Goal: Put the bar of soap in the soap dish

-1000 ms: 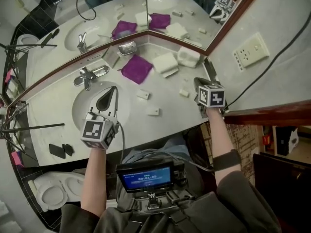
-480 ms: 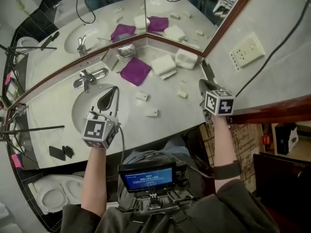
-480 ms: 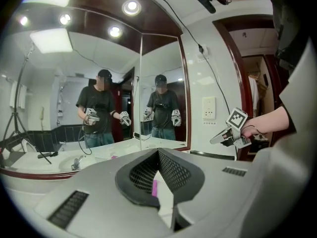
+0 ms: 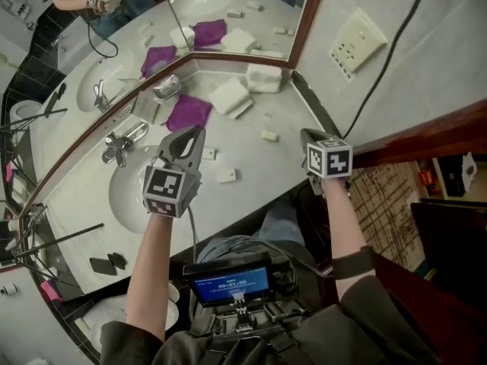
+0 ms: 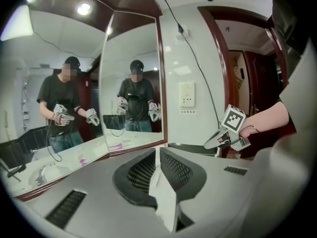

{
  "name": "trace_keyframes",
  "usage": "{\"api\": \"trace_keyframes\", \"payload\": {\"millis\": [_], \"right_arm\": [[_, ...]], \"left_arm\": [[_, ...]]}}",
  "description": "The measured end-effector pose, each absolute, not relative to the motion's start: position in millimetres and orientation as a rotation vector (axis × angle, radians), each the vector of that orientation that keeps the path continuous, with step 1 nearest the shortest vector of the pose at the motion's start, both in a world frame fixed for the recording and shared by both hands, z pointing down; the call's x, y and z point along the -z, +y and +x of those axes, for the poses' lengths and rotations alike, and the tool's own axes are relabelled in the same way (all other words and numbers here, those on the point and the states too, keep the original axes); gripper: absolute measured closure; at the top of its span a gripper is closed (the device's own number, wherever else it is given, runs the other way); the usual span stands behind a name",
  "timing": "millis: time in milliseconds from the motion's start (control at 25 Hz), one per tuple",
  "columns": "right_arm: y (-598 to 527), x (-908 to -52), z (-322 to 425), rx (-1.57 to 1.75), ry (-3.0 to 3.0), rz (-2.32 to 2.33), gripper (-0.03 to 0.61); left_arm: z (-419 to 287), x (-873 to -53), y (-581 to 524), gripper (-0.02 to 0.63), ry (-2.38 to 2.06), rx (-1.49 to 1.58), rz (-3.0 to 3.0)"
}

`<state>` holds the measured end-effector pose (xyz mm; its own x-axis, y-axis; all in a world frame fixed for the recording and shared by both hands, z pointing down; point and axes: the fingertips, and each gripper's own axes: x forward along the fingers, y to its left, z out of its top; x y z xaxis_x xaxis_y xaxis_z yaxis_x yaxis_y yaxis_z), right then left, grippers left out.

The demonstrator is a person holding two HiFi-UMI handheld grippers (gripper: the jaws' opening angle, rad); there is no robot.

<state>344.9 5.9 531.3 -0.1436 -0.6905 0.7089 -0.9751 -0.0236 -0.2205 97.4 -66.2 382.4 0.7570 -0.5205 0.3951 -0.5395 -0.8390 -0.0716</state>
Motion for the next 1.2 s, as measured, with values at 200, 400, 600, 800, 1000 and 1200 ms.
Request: {"api": "trace_keyframes", "payload": {"millis": [200, 400, 600, 800, 1000, 1200], "right_arm": [[32.5, -572.9, 343.7, -1.097, -1.806, 1.742, 0.578], [44.7, -605.1, 339.8, -1.159, -1.772, 1.743, 0.578], [54.7, -634.3, 339.5, -1.214, -1.743, 1.751, 0.578], [62.8, -659.7, 339.9, -1.267, -1.719, 1.756, 0.578], [56.5, -672.3, 344.6, -1.27, -1.725, 1.752, 0.578], [58.5, -679.3, 350.2, -1.285, -1.708, 1.763, 0.578]], "left_arm": [[175.2, -435.1, -50.1, 0.48, -0.483, -0.873, 2.999], [228.0, -508.9, -30.6, 0.366, -0.129, -1.159, 3.009], [260.6, -582.3, -24.6, 0.342, 0.182, -1.47, 3.008], [273.5, -656.5, -17.1, 0.342, 0.488, -1.78, 2.914], [289.8, -692.8, -15.5, 0.344, 0.65, -1.915, 2.865], [292.2, -717.2, -15.6, 0.378, 0.731, -2.006, 2.796]]}}
